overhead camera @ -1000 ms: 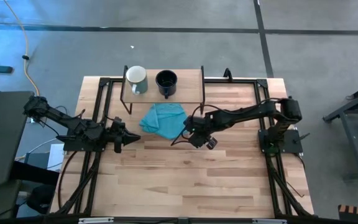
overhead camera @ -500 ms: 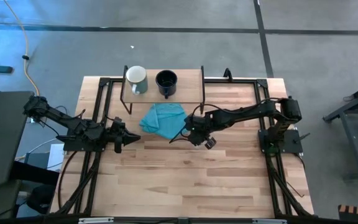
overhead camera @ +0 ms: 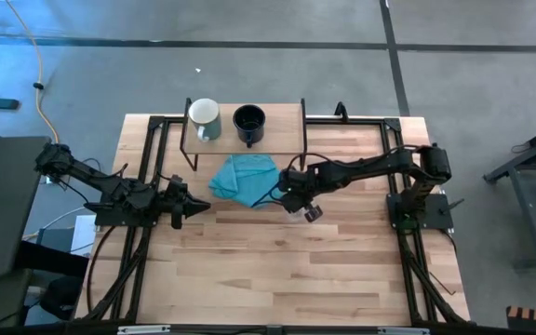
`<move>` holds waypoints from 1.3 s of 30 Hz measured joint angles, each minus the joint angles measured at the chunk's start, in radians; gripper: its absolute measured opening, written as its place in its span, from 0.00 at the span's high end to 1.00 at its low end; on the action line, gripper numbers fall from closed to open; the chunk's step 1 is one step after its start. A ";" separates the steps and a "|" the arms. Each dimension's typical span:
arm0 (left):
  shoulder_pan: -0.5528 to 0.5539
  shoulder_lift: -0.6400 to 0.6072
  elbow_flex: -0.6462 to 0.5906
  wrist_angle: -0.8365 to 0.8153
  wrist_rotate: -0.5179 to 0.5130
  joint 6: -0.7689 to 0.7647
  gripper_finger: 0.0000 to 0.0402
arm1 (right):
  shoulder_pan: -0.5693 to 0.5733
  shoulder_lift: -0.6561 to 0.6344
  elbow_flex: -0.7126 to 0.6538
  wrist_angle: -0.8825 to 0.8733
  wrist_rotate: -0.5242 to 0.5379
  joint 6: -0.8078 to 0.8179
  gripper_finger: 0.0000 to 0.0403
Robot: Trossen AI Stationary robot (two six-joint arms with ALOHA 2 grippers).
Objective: Stack small to large cups/mugs on shelf
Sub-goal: Put the transparent mug on the shelf
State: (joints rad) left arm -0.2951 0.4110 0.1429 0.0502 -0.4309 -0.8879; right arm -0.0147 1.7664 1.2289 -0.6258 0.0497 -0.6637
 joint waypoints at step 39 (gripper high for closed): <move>0.000 0.000 0.000 -0.023 0.000 0.045 0.94 | -0.138 -0.001 0.233 -0.317 -0.087 0.809 1.00</move>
State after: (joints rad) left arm -0.2951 0.4109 0.1429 0.0275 -0.4309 -0.8425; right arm -0.1528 1.7653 1.4616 -0.9428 -0.0376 0.1456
